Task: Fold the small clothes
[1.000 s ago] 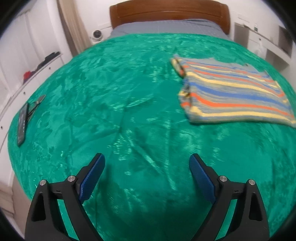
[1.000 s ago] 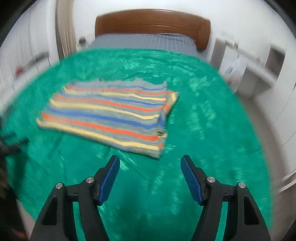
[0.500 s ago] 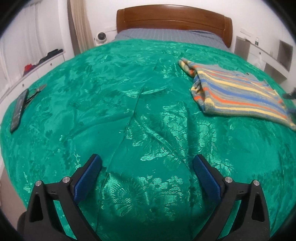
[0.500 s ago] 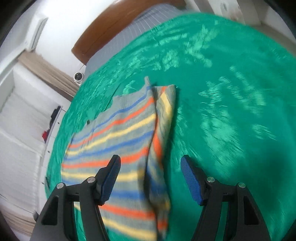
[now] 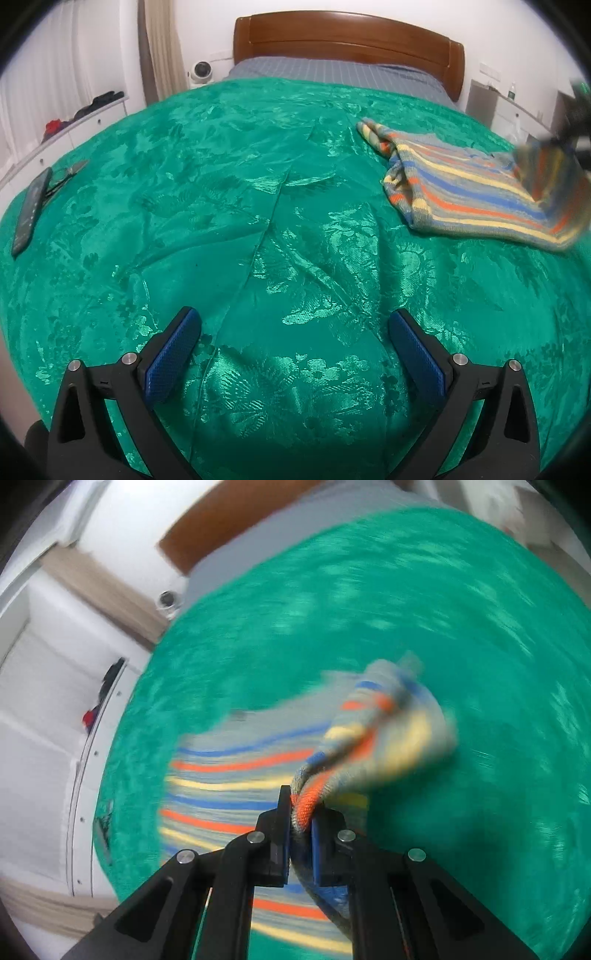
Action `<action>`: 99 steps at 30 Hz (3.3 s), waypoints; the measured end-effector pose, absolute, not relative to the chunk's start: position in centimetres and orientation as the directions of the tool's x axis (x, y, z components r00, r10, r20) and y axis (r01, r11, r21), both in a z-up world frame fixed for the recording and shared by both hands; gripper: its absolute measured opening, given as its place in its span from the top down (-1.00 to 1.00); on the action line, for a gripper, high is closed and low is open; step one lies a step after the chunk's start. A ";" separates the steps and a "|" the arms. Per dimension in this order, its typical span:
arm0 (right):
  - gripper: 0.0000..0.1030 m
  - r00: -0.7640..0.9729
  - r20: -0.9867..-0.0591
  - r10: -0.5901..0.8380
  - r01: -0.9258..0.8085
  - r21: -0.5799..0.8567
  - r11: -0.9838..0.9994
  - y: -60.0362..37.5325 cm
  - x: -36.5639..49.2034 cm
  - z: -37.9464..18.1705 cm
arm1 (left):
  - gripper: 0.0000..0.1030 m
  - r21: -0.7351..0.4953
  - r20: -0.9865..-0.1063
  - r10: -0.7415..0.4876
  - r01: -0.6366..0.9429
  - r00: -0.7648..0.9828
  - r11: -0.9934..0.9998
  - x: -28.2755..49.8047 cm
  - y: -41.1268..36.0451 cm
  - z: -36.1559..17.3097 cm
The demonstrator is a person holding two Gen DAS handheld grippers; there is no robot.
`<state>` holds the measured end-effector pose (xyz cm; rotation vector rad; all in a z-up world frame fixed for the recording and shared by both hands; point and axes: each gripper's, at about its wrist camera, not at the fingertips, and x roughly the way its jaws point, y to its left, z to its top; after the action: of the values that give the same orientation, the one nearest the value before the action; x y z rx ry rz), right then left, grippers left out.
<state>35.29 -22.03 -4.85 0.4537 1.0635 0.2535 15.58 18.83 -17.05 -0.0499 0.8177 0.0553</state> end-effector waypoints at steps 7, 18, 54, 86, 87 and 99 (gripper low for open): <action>0.83 0.409 -0.831 0.375 -0.068 0.383 0.921 -6.4 37.7 -7.0 | -0.98 -0.060 -0.731 -0.003 -0.060 0.682 0.996 15.4 19.6 -16.9; -0.38 0.242 -0.642 0.728 -0.293 0.666 0.685 -1.7 36.7 -6.5 | -0.98 -0.072 -0.737 -0.014 -0.057 0.676 0.996 15.5 19.8 -16.9; -0.31 0.414 -0.776 0.476 -0.639 0.125 0.759 1.4 23.8 -10.5 | -0.98 -0.068 -0.733 -0.005 -0.066 0.681 0.996 15.2 19.6 -17.0; -0.43 0.450 -0.853 0.264 -0.345 0.106 0.933 -11.4 23.4 -12.4 | -0.99 -0.165 -0.744 -0.109 -0.022 0.659 0.986 16.1 20.5 -14.6; -0.43 0.460 -0.839 0.290 -0.335 0.138 0.932 -12.2 23.3 -11.8 | -0.99 -0.196 -0.733 -0.144 -0.004 0.665 0.981 16.8 20.6 -13.8; -0.69 0.438 -0.721 0.537 -0.140 0.535 0.833 -16.5 36.5 -14.3 | -0.98 -0.372 -0.829 -0.372 0.086 0.418 0.924 36.4 15.3 -15.8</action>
<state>36.50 -16.46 -14.33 0.4319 1.0389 0.4370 36.44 15.29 -15.76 -0.2911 1.1062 -0.2925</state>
